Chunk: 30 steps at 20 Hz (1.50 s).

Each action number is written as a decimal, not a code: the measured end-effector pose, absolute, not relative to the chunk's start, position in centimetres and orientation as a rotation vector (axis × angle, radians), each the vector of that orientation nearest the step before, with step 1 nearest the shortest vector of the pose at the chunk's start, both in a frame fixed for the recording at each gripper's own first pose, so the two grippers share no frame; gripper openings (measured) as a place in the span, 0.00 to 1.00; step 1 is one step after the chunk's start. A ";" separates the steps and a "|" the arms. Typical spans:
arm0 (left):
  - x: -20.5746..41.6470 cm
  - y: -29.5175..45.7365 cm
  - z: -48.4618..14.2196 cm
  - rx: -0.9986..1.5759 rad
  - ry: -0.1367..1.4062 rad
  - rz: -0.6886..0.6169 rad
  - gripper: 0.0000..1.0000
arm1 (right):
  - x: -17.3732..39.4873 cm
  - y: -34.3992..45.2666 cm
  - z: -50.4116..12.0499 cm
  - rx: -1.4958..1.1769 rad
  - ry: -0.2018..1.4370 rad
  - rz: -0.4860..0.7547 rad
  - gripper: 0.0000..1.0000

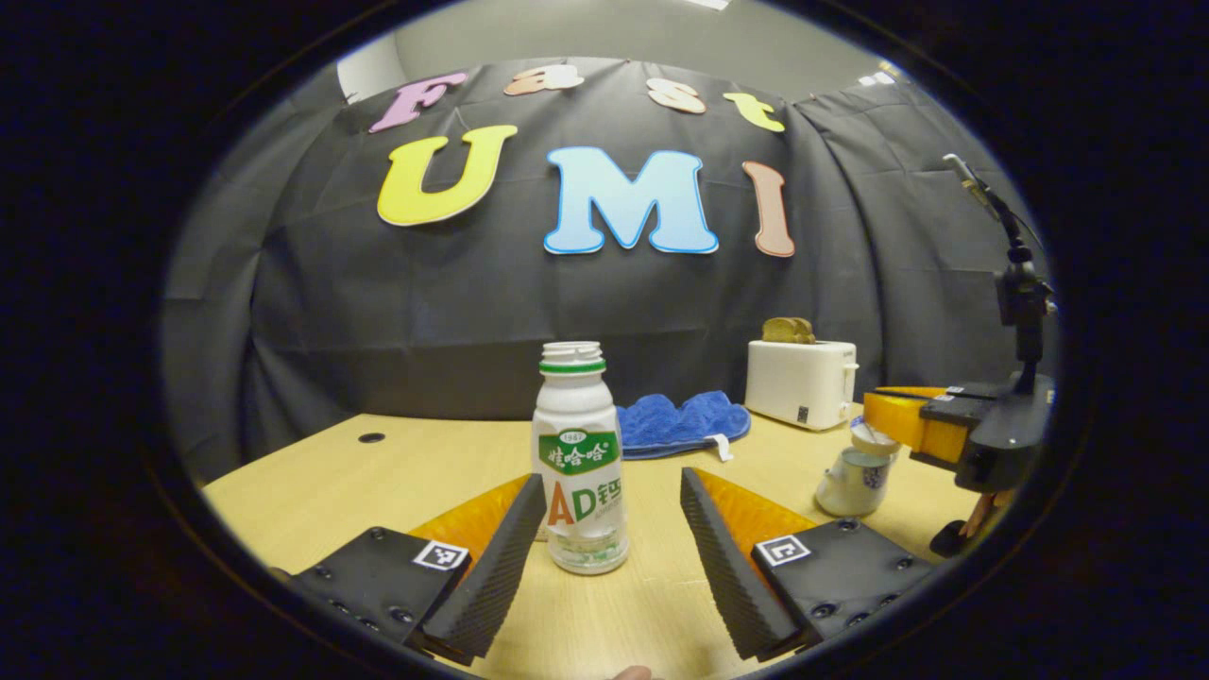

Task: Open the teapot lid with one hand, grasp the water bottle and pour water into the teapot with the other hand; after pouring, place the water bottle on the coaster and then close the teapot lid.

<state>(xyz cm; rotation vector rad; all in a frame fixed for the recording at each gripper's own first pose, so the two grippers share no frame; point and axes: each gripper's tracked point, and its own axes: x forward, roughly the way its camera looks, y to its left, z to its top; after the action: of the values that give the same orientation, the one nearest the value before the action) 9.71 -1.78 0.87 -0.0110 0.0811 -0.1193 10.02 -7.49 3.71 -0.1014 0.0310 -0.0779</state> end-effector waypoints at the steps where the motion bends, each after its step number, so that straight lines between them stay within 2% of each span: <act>1: 10.5 -1.4 0.6 -0.003 0.085 -0.109 1.00 | 9.9 -6.9 3.5 -0.106 0.034 -0.058 0.05; 4: 12.3 -0.3 -0.4 -0.035 0.115 -0.069 1.00 | 9.4 -5.6 2.9 -0.060 0.056 0.004 0.05; 10: 15.7 -0.1 -1.4 -0.044 0.135 -0.090 0.99 | 8.0 -4.6 2.6 -0.054 0.065 0.047 0.05; 14: 16.0 0.1 -1.5 -0.039 0.135 -0.074 0.84 | 5.2 -4.5 3.4 -0.048 0.019 0.045 0.05; 17: 15.7 -0.3 -1.3 -0.017 0.142 -0.092 0.82 | 1.9 -4.4 4.4 -0.041 -0.037 0.040 0.05; 18: 15.5 -0.6 -0.9 -0.006 0.139 -0.110 0.76 | 0.7 -4.3 4.8 -0.037 -0.055 0.037 0.05; 19: 15.5 -1.0 -0.4 0.012 0.132 -0.123 0.80 | -0.5 -4.3 5.0 -0.036 -0.072 0.036 0.05; 22: 15.2 -2.6 2.3 0.135 0.074 -0.167 0.80 | -3.4 -4.3 5.8 -0.046 -0.114 0.032 0.05; 24: 15.3 -4.2 2.8 0.236 0.062 -0.199 0.71 | -5.0 -4.3 5.3 -0.044 -0.114 0.034 0.05; 27: 15.5 -6.3 2.7 0.346 0.054 -0.254 0.80 | -6.8 -5.8 4.4 -0.041 -0.094 -0.015 0.05; 29: 15.6 -7.7 2.9 0.420 0.033 -0.284 0.80 | -7.6 -6.9 4.0 -0.015 -0.083 -0.049 0.05; 30: 15.6 -8.4 3.2 0.461 0.024 -0.296 0.75 | -7.7 -7.3 4.0 -0.001 -0.083 -0.064 0.05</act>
<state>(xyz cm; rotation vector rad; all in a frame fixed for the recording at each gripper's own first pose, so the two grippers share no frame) 15.65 -8.39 3.18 0.4612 0.0240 -0.2964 -7.73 -7.34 4.01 -0.0008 -0.0826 -0.0635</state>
